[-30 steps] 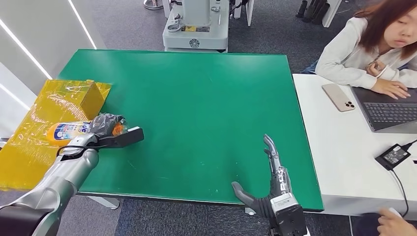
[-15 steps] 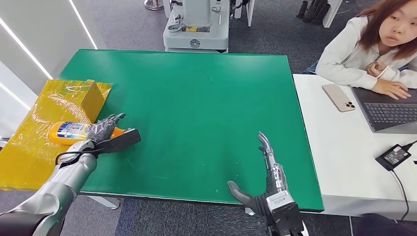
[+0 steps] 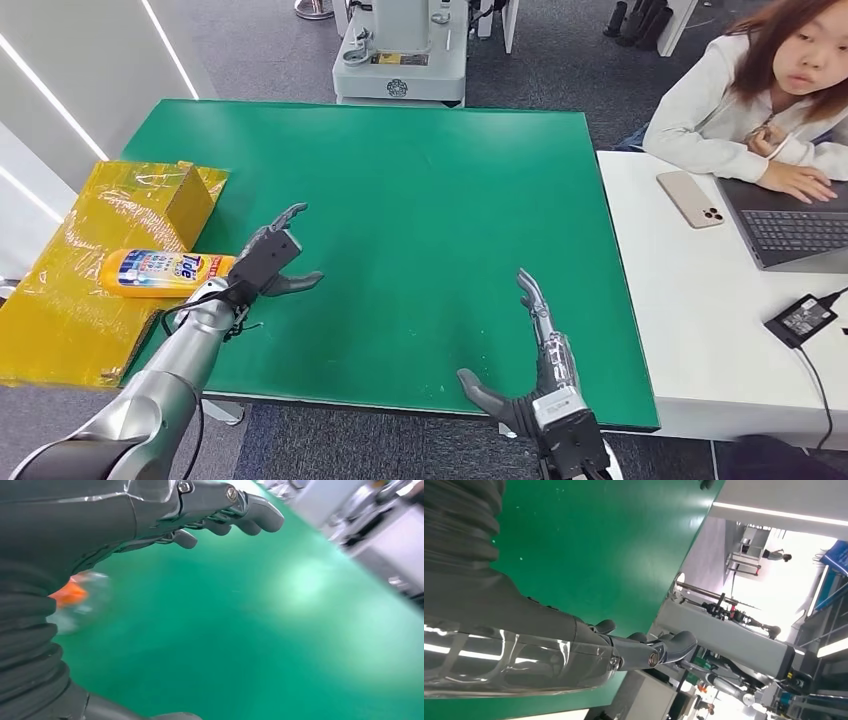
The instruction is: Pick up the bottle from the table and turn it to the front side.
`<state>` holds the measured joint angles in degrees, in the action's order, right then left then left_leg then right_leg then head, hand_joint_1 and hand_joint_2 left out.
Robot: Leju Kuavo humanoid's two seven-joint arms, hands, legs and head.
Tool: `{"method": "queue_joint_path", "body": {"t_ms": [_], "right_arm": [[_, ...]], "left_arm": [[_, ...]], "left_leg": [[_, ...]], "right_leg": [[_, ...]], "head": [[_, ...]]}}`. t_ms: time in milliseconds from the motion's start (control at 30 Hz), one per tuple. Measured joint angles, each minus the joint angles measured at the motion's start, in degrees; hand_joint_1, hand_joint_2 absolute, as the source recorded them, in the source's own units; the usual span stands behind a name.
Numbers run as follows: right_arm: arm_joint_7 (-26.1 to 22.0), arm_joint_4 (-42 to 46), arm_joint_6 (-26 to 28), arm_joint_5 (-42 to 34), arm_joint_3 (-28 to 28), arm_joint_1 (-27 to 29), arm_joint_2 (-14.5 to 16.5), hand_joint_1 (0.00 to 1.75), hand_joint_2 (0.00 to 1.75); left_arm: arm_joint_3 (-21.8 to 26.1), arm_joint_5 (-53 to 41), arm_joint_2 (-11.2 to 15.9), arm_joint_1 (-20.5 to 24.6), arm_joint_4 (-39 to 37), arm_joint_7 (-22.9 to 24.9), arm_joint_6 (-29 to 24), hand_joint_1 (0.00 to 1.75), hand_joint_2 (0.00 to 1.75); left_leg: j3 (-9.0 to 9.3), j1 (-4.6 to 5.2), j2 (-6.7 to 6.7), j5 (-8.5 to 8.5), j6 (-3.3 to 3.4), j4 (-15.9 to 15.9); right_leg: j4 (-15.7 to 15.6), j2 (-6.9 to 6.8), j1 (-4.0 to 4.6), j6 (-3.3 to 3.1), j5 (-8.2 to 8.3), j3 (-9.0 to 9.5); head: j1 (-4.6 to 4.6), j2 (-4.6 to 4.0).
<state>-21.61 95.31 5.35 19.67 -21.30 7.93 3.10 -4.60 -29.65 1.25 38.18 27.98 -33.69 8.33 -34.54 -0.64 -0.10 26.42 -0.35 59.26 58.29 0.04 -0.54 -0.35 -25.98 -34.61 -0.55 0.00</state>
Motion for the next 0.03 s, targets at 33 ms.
{"method": "queue_joint_path", "body": {"t_ms": [33], "right_arm": [[-0.03, -0.02, 0.07, 0.04, 0.00, -0.01, 0.03, 0.00, 1.75]], "left_arm": [[0.00, 0.83, -0.40, -0.21, 0.70, 0.03, 0.09, 0.00, 1.75]], "left_leg": [[0.00, 0.00, 0.00, 0.00, 0.00, 0.00]], "right_leg": [[0.00, -0.01, 0.00, 0.00, 0.00, 0.00]], "head": [[0.01, 0.00]]}}
